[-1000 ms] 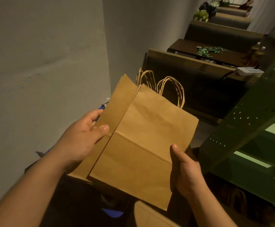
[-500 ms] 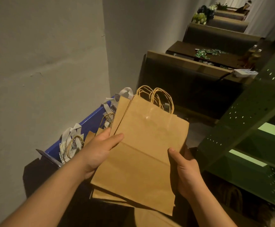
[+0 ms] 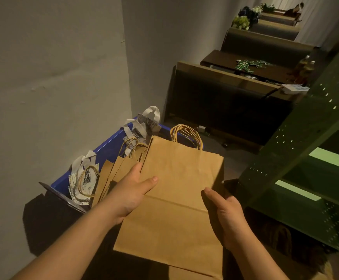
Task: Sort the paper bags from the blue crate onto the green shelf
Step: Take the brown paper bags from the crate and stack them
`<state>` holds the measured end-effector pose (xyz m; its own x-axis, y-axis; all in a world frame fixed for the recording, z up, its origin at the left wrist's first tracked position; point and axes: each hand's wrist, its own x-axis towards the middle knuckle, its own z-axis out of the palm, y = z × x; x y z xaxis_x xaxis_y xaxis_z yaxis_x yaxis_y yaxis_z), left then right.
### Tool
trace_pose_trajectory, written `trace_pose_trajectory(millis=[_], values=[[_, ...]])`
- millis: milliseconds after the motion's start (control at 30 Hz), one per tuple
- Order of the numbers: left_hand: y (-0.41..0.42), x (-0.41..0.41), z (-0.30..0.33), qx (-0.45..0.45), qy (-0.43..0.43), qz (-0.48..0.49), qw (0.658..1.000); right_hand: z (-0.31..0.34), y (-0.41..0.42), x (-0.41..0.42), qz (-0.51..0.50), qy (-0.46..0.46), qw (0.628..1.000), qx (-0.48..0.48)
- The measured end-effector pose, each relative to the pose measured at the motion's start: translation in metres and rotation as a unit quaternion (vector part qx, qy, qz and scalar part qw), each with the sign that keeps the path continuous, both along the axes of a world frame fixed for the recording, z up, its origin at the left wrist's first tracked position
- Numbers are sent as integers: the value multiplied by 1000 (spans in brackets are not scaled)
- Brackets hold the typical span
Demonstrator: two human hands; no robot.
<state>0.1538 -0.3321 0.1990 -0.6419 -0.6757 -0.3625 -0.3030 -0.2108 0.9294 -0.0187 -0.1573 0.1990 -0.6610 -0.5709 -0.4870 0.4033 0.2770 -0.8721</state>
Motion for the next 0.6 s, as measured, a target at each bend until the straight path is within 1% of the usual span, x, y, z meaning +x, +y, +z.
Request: trace_pose_trajectory(millis=[100,200,300,367,433,500,567,600], values=[[-3,-1,-4,-18,-19,1,1000,-1,1,1,19,-5,1000,9],[-4,-4,-7,-8,-45,-10,999,-5,1,0,27,-2,1000,0],[-6,-5,-8,4,-45,9,999,-10,5,-1,10,-1,1000,12],[-16,-5,-12,13,-73,33,997,-13,7,0,-8,-12,1000,23],[-28,-4,-21,0,-110,79,991,-17,9,1,-24,-35,999,25],[-43,-2,-39,-48,-184,93,977,-20,12,2,-40,-50,998,28],[-51,2,-49,-116,-283,50,951,-22,15,2,-44,-57,997,29],[-53,4,-52,-145,-334,19,931,-22,15,3,-45,-66,996,25]])
